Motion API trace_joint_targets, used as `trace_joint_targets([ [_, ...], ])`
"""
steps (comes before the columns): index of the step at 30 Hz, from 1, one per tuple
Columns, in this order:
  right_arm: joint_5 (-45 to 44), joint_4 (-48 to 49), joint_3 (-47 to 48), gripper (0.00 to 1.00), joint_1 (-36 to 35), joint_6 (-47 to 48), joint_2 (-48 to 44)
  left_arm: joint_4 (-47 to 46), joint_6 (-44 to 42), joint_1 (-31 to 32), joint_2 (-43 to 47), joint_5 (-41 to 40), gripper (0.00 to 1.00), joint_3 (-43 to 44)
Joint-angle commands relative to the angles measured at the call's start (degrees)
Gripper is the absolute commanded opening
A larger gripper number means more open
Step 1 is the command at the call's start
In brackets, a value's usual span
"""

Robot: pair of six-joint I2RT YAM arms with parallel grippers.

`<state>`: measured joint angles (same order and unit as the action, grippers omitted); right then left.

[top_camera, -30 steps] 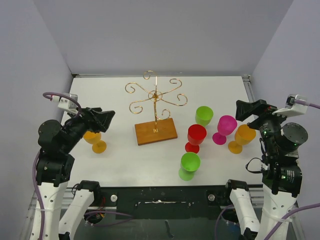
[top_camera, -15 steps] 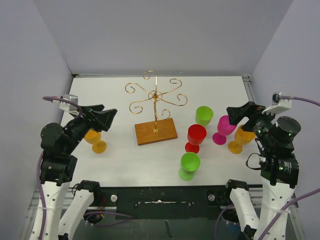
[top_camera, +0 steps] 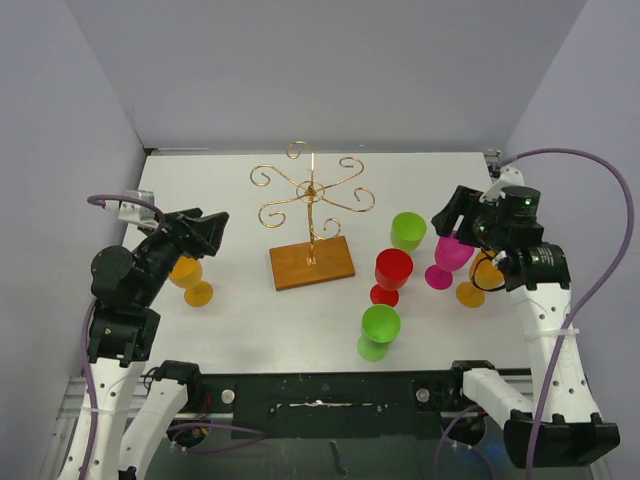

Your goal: Place the wine glass upside down on the wine glass rack

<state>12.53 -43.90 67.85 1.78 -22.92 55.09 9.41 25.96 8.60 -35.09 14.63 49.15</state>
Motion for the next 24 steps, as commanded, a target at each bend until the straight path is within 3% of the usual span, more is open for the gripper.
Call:
trace_joint_targets([
  [1,-13.6,0.5,2.1,0.65,-8.9,-0.5,3.3,-3.9,-0.6,0.3,0.9,-1.8,0.66,0.6],
  [8,-15.8,5.2,2.7,0.55,-15.7,-1.4,10.6,-3.1,-0.7,0.4,0.4,-2.1,0.66,1.5],
  [15,-16.1,9.9,5.0,0.55,-20.7,-2.0,19.4,1.2,0.1,0.4,-1.1,-2.6,0.66,4.5],
  [24,-18.9,11.0,7.2,0.47,-23.0,-1.9,27.4,3.0,-0.1,0.4,-0.5,-2.8,0.66,5.0],
])
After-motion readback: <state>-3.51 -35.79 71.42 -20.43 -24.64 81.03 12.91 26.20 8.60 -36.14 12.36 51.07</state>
